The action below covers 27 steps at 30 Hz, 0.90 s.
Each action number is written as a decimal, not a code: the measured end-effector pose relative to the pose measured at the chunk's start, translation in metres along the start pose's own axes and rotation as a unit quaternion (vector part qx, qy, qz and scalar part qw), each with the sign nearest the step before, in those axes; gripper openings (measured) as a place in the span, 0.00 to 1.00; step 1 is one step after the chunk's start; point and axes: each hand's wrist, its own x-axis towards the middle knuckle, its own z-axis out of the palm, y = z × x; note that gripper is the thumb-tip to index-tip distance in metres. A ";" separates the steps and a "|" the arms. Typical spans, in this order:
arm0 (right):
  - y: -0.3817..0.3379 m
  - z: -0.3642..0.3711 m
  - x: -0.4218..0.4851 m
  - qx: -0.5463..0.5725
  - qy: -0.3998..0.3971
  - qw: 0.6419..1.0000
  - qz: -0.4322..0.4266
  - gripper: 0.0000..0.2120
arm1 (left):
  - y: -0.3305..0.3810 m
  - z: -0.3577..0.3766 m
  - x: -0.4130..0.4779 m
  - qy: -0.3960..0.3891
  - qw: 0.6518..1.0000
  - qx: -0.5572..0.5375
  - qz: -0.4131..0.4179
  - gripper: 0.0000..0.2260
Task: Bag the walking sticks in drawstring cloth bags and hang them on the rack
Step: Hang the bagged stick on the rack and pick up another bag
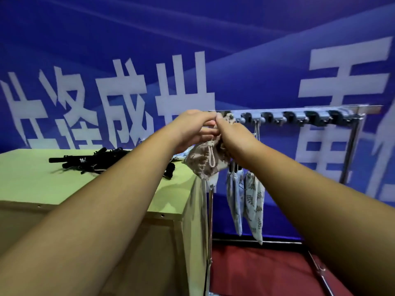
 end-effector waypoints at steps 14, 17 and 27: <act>0.021 -0.059 -0.070 0.238 -0.147 0.952 0.129 0.20 | -0.017 0.038 -0.056 -0.052 0.967 0.250 0.004 0.12; 0.021 -0.069 -0.083 0.192 -0.141 0.964 0.121 0.10 | -0.020 0.040 -0.056 -0.011 0.952 0.307 0.010 0.07; 0.034 -0.072 -0.078 -0.326 -0.032 0.942 0.072 0.04 | -0.034 0.025 -0.066 -0.030 0.901 0.433 -0.019 0.12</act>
